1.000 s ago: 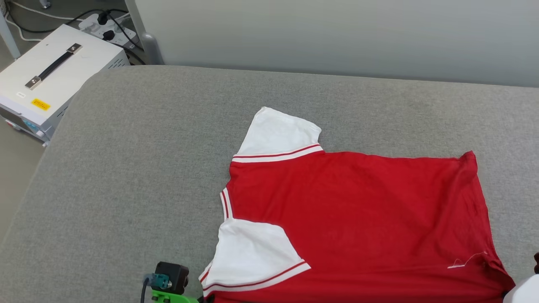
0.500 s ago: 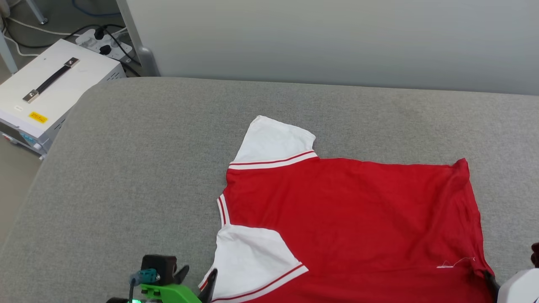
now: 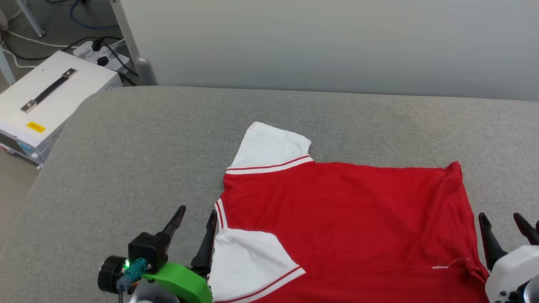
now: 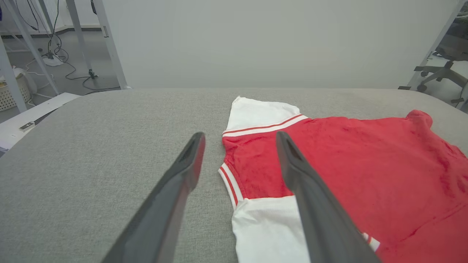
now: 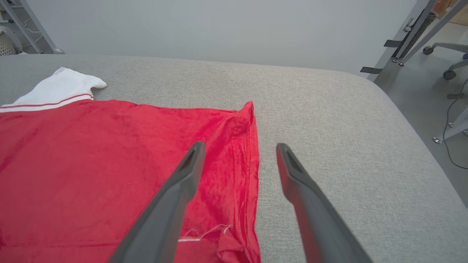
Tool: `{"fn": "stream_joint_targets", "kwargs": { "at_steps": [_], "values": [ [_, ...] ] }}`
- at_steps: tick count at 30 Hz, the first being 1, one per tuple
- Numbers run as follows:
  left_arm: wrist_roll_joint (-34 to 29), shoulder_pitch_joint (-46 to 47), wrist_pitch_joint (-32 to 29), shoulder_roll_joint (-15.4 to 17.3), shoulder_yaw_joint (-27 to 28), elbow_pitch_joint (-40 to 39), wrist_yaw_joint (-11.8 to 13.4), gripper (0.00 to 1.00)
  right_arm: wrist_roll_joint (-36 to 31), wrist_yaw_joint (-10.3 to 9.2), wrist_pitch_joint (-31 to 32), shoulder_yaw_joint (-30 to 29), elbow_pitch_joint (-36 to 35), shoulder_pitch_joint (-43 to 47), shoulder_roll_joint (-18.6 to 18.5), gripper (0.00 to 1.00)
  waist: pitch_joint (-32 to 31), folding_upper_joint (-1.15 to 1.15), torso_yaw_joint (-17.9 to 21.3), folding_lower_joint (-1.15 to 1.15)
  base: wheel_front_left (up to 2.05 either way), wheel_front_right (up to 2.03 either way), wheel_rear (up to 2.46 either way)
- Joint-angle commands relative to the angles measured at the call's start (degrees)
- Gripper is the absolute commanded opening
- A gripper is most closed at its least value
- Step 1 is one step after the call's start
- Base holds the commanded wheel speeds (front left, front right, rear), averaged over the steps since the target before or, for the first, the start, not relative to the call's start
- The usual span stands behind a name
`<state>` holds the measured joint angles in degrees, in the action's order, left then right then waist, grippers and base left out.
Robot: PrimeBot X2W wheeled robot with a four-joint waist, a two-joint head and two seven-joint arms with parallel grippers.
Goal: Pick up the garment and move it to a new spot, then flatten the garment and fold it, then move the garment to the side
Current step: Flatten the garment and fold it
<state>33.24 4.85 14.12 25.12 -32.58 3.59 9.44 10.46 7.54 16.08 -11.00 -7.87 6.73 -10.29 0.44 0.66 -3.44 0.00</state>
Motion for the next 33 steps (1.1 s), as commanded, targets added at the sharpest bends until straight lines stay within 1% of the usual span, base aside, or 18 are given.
{"fn": "stream_joint_targets", "kwargs": {
  "at_steps": [1,6,10,14,18,20,25,30,33],
  "values": [
    [-0.48,0.45,0.46,-1.12,0.40,0.58,-0.27,1.00,-1.02,-0.05,-1.90,0.54,0.28,-0.70,0.17,1.00,0.11,-0.66,0.18,0.00,0.00,0.00,0.00],
    [-1.55,0.68,0.81,-2.98,2.24,1.44,-0.88,1.00,-1.10,-0.05,-6.90,2.60,0.29,-1.12,0.86,1.00,1.44,-0.66,1.25,0.00,0.00,0.00,0.00],
    [-2.56,2.64,0.85,-3.56,3.72,1.44,-2.46,1.00,-1.04,-0.05,-9.04,4.02,-0.15,-2.42,1.10,1.00,3.79,-0.66,2.66,0.00,0.00,0.00,0.00],
    [-2.84,7.49,0.04,-2.73,4.37,2.33,-4.39,1.00,-0.45,-0.05,-10.19,5.14,-0.87,-4.41,0.85,1.00,7.27,-0.66,4.71,0.00,0.00,0.00,0.00],
    [-3.30,15.31,-4.11,-1.26,4.59,3.10,-6.23,1.00,-0.14,-0.05,-11.19,6.08,-1.65,-6.88,0.86,1.00,11.20,-0.66,7.14,0.00,0.00,0.00,0.00],
    [-2.69,19.13,-6.95,-0.66,4.90,3.87,-7.27,1.00,0.03,-0.05,-11.79,6.73,-1.81,-8.22,1.29,1.00,12.83,-0.66,8.70,0.00,0.00,0.00,0.00],
    [-1.23,28.65,-16.99,1.81,5.12,6.33,-9.69,1.00,0.65,-0.05,-14.22,8.40,-1.28,-11.32,2.55,1.00,16.92,-0.66,12.52,0.00,0.00,0.00,0.00],
    [1.79,37.01,-31.26,5.47,4.18,10.42,-13.25,1.00,1.48,-0.05,-16.99,9.87,-0.10,-13.56,3.43,1.00,20.86,-0.66,16.09,0.00,0.00,0.00,0.00],
    [3.26,41.50,-39.36,7.61,3.48,12.98,-14.42,1.00,1.94,-0.05,-18.24,10.75,0.77,-14.50,3.84,1.00,22.64,-0.66,17.63,0.00,0.00,0.00,0.00]
  ]
}}
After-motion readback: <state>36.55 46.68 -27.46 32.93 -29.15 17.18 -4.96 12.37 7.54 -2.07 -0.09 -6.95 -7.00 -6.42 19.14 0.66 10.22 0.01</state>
